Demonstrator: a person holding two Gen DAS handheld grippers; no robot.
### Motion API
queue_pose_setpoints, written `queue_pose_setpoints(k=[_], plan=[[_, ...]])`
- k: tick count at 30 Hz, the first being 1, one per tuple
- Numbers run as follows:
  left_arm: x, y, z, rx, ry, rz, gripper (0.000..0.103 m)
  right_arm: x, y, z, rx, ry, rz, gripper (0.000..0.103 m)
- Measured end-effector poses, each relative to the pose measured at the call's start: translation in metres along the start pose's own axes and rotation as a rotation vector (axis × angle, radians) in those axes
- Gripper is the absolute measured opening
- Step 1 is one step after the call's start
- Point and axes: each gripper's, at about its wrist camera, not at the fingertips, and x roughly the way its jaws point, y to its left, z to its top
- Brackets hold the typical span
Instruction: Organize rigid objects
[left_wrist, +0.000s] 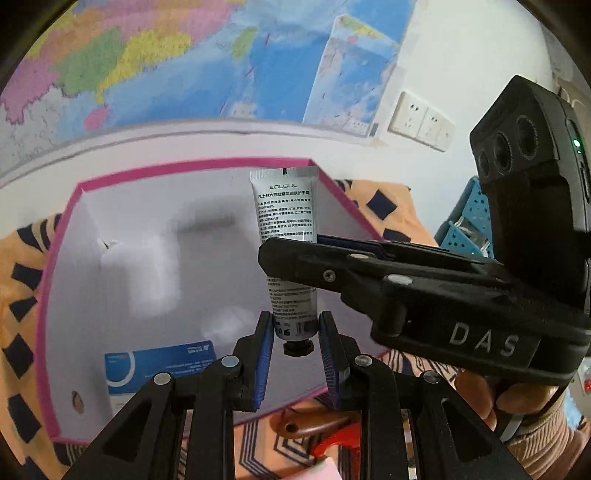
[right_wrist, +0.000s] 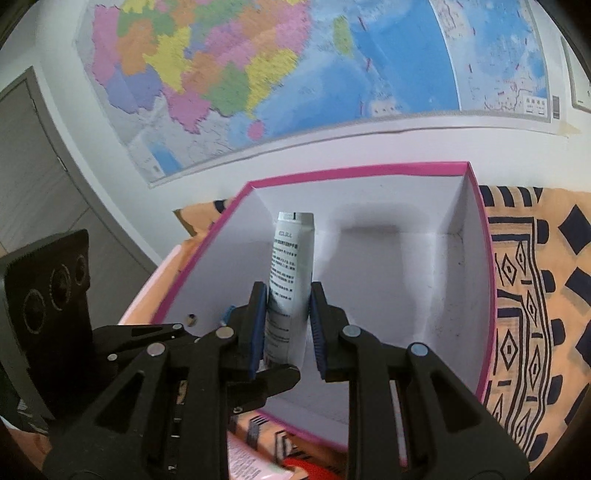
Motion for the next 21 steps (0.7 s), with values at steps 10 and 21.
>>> queue_pose_setpoints(k=[10,21], plan=[[0.017,0.009,-0.002,-0.027,0.044,0.047,0.025,0.015,-0.021,-0.005,0.053,0.051,-0.08,0.025],[-0.037,0.001,-0.026,0.013,-0.103,0.095,0.035,-0.039,-0.008,-0.033,0.024,-0.026,0.003,0.032]])
